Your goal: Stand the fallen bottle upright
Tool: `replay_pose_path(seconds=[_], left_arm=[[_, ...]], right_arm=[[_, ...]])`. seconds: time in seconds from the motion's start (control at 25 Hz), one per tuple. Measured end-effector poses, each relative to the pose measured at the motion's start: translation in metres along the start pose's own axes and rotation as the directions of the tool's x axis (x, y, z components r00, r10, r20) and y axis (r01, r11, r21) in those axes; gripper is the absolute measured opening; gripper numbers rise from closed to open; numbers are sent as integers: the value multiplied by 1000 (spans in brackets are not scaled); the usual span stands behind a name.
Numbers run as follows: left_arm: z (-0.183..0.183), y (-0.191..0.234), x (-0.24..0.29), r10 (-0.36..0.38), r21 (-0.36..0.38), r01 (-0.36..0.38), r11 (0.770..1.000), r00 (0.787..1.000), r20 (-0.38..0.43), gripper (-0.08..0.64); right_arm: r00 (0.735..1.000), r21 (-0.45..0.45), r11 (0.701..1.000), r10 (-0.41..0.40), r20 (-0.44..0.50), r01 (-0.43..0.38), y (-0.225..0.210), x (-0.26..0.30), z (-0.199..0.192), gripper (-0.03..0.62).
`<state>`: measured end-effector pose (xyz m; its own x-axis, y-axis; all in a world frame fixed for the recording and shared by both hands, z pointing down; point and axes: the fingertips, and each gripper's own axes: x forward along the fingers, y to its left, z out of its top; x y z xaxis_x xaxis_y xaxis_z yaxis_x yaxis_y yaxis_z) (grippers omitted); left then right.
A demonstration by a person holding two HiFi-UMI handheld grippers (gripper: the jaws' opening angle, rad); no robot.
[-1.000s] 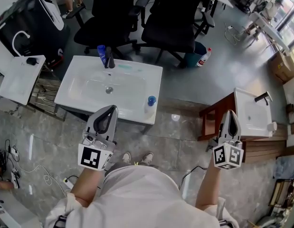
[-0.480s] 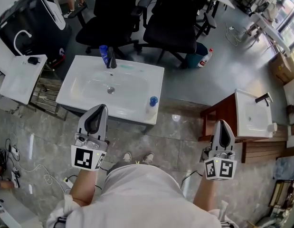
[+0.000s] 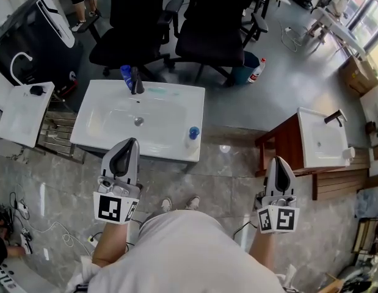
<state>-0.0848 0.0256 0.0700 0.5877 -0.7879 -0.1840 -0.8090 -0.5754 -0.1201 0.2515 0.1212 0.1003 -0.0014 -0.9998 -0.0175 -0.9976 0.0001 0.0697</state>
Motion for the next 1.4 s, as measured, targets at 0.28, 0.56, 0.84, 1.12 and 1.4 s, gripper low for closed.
replay_pose_path(seconds=[0.28, 0.56, 0.84, 1.12, 1.4], left_arm=[[6, 12, 6, 26, 33, -25, 999, 999, -19, 15], [0, 12, 5, 48, 41, -47, 998, 998, -28, 15], [-10, -4, 17, -4, 46, 7, 999, 998, -63, 15], [-9, -12, 30, -19, 36, 20, 999, 999, -45, 15], [-14, -11, 33, -26, 29, 28, 999, 998, -65, 15]], right_arm=[[1000, -11, 1000, -10, -13, 9, 2, 9, 6, 41], [1000, -4, 1000, -10, -21, 10, 4, 23, 7, 41], [1000, -21, 999, -31, -7, 31, -3, 33, 13, 40], [999, 6, 1000, -29, -16, 29, -7, 34, 13, 38], [999, 0, 1000, 2, -51, -2, 0, 37, 6, 38]])
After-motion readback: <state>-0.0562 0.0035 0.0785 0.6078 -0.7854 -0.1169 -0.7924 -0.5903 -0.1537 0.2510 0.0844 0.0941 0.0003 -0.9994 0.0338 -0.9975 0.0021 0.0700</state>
